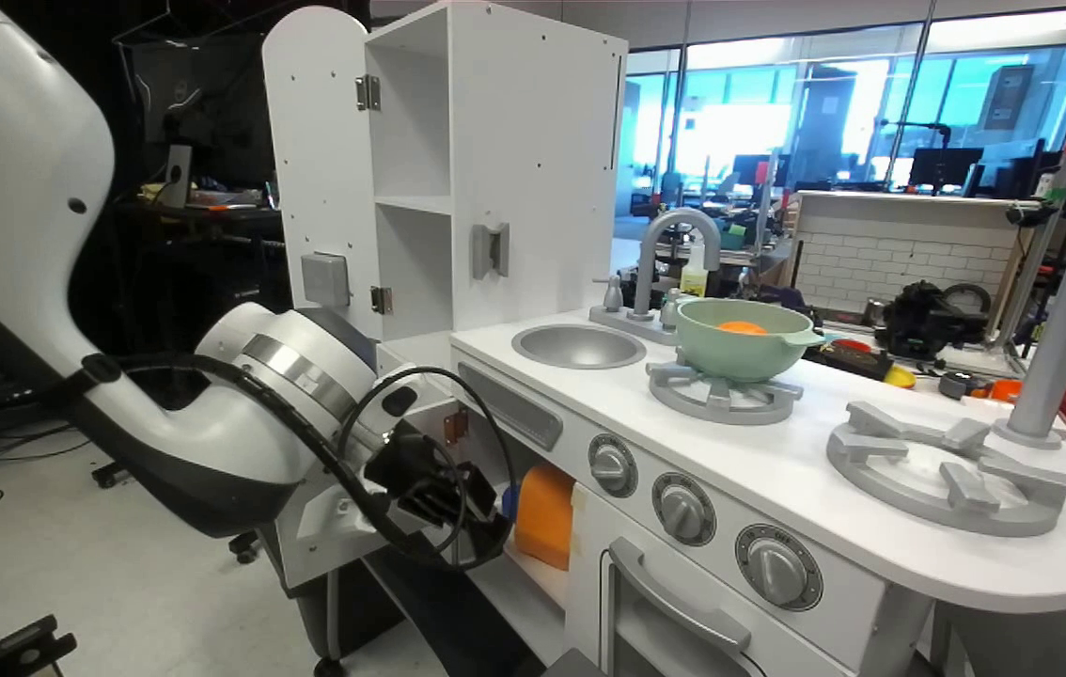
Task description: Put the sponge and bottle in the open cabinet and then close the cabinet door
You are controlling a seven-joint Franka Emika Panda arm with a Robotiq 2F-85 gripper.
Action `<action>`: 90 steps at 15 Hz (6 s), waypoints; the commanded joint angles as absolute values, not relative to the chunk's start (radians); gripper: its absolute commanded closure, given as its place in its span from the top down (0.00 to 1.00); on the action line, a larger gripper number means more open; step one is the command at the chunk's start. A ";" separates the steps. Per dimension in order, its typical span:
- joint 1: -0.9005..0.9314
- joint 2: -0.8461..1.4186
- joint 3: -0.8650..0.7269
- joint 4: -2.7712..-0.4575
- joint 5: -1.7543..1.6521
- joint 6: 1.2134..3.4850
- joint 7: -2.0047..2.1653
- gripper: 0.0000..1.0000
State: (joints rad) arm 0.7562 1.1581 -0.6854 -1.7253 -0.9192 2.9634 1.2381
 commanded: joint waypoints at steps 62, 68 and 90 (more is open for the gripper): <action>0.102 0.494 0.186 -1.776 -0.411 2.099 -0.353 1.00; 0.246 0.626 0.195 -1.605 -0.346 2.037 -0.285 1.00; 0.307 0.995 0.056 -1.271 -0.365 1.969 -0.180 1.00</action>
State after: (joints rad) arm 0.3113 1.0269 0.0900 -1.2642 -0.3649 2.0070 -0.2118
